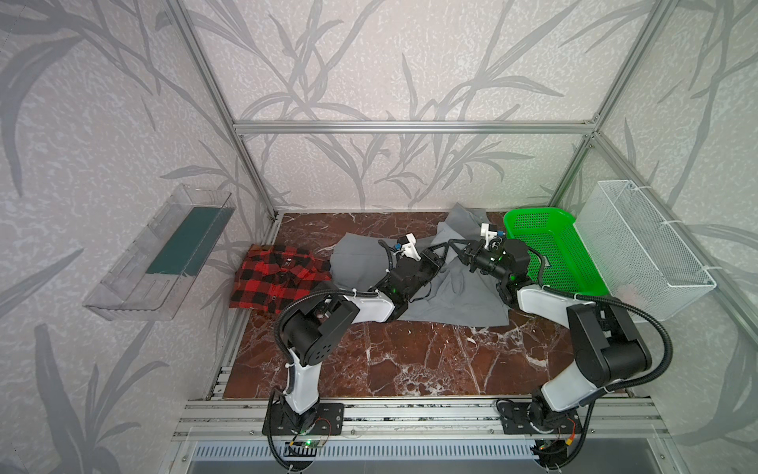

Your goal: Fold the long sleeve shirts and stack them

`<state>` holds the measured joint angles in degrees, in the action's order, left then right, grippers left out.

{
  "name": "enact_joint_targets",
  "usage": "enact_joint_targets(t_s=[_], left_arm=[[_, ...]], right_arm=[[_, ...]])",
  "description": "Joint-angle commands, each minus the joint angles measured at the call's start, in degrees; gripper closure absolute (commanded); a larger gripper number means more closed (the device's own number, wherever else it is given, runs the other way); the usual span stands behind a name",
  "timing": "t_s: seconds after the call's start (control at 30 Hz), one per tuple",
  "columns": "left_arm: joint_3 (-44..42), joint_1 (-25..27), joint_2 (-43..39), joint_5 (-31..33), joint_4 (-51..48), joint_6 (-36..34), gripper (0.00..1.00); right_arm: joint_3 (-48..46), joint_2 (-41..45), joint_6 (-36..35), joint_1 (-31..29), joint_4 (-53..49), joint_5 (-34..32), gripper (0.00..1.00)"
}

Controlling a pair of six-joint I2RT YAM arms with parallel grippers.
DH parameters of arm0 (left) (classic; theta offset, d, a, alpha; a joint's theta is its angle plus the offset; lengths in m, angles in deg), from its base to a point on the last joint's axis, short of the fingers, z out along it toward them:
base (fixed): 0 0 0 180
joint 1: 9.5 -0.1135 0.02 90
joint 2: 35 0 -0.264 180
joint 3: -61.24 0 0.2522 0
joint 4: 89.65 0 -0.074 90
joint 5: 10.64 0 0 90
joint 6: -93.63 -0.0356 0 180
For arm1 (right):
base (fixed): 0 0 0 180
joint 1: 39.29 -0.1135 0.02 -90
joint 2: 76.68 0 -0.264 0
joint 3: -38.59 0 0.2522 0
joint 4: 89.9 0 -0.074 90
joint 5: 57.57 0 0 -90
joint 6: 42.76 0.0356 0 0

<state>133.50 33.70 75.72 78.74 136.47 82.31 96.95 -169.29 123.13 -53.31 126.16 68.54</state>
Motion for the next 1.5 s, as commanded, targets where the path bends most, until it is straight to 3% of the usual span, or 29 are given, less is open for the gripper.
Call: enact_joint_targets(t_s=[0.0,0.1,0.17,0.27,0.4,0.47,0.57,0.67,0.8,0.97,1.17,1.27,1.4,1.47], left_arm=[[2.80,-1.68,0.32,-2.13,0.77,0.22,1.00],[7.11,-4.09,-0.24,-7.55,-5.80,-3.32,1.00],[12.37,-6.45,-0.19,-14.32,-12.88,-8.18,1.00],[22.37,-10.00,0.82,-26.08,-27.80,-18.86,1.00],[34.62,-14.05,3.48,-37.92,-45.19,-33.09,1.00],[42.13,-15.17,5.20,-40.39,-56.97,-41.52,1.00],[56.25,-15.08,9.69,-44.25,-77.26,-58.13,1.00],[68.64,-15.08,15.28,-48.41,-92.92,-69.40,1.00],[67.70,-14.36,13.00,-52.47,-96.52,-82.49,1.00],[73.23,-12.90,10.93,-49.23,-108.71,-99.26,1.00],[74.24,-10.53,7.12,-29.77,-114.52,-115.59,1.00],[70.82,-8.27,4.28,-20.08,-111.23,-123.21,1.00],[61.41,-4.74,-0.02,-9.82,-97.68,-132.37,1.00],[56.81,-3.60,-1.64,-6.26,-88.29,-133.26,1.00]], right_arm=[[-0.65,2.55,-2.56,-0.22,0.71,0.97,1.00],[-0.24,4.69,-5.66,0.27,-2.94,0.74,0.97],[0.12,7.27,-8.56,1.11,-6.57,0.37,0.85],[0.61,12.22,-13.86,2.95,-15.28,-0.84,0.68],[1.72,18.61,-21.50,4.95,-25.39,-2.91,0.57],[1.43,21.45,-24.58,5.32,-28.65,-4.94,0.51],[1.84,23.59,-27.50,5.67,-32.78,-6.05,0.51],[1.59,22.90,-27.87,5.97,-33.82,-4.82,0.52],[0.89,21.76,-29.13,6.28,-34.44,-4.35,0.58],[-0.07,19.69,-29.96,7.47,-33.72,-3.91,0.58],[-1.21,17.08,-30.23,7.54,-32.72,-3.60,0.60],[-2.55,15.43,-28.94,7.52,-30.27,-2.88,0.62],[-3.59,13.32,-28.71,5.62,-27.51,-2.62,0.64],[-4.24,13.00,-29.13,4.40,-26.91,-3.86,0.65]])
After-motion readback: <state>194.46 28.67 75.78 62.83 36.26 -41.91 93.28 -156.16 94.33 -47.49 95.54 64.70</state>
